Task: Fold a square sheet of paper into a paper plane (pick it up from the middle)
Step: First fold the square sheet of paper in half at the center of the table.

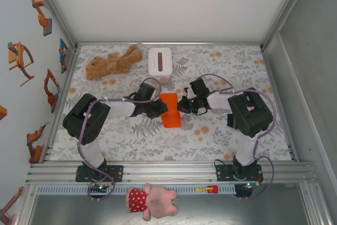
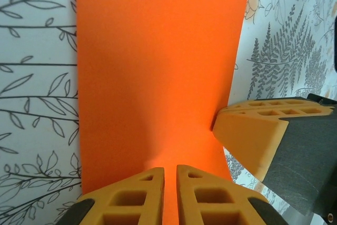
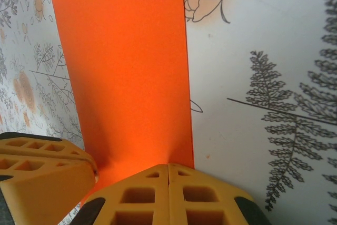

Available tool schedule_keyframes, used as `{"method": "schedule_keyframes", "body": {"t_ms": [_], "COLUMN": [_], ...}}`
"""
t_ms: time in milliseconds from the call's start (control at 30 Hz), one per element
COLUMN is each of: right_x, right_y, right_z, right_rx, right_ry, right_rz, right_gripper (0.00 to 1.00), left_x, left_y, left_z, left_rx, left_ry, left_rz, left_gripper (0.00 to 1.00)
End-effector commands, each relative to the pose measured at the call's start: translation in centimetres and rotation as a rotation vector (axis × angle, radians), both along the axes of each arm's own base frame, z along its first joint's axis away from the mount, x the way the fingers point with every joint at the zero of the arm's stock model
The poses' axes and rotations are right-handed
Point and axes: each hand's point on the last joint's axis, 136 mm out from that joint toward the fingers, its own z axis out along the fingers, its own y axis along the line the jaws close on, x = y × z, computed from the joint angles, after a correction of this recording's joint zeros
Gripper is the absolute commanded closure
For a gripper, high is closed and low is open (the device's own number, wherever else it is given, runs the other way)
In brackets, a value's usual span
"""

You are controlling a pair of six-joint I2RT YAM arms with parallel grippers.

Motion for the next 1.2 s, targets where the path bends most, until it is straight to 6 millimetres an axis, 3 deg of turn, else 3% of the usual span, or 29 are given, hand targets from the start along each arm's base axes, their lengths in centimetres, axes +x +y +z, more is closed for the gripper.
{"method": "schedule_keyframes", "body": {"t_ms": [0,167,267,367,467,567,733,900,1033,1167], "right_x": [-9.1,-9.3,-9.4,-9.3,-9.2,-9.2,-9.2,-9.2,-9.1,-9.1], "right_y": [-11.5,-11.8,-11.8,-11.8,-11.8,-11.7,-11.7,-11.8,-11.8,-11.9], "right_z": [-11.6,-11.7,-11.7,-11.5,-11.5,-11.5,-11.6,-11.6,-11.6,-11.7], "right_rx": [-0.578,-0.587,-0.586,-0.587,-0.587,-0.587,-0.583,-0.588,-0.59,-0.596], "right_ry": [0.319,0.325,0.325,0.321,0.321,0.321,0.321,0.317,0.31,0.313], "right_rz": [-0.075,-0.072,-0.072,-0.071,-0.07,-0.071,-0.071,-0.069,-0.071,-0.072], "right_gripper": [1.0,1.0,1.0,1.0,1.0,1.0,1.0,1.0,1.0,1.0], "left_x": [-1.6,-2.8,-2.8,-2.2,-1.6,-1.4,-1.9,-3.0,-4.4,-5.2], "left_y": [1.2,4.3,5.4,4.4,2.1,0.2,-1.0,-0.1,2.9,5.2], "left_z": [-2.1,-3.5,-2.7,0.1,2.9,3.7,1.6,-0.9,-2.8,-3.2], "left_rx": [0.056,0.194,0.231,0.17,0.061,-0.012,-0.034,0.006,0.153,0.2], "left_ry": [0.059,0.059,0.041,-0.017,-0.071,-0.072,-0.013,0.052,0.051,0.047], "left_rz": [-0.02,-0.049,-0.054,-0.053,-0.067,-0.077,-0.099,-0.104,-0.124,-0.124], "left_gripper": [0.86,0.86,0.86,0.86,0.85,0.85,0.85,0.85,0.85,0.85]}}
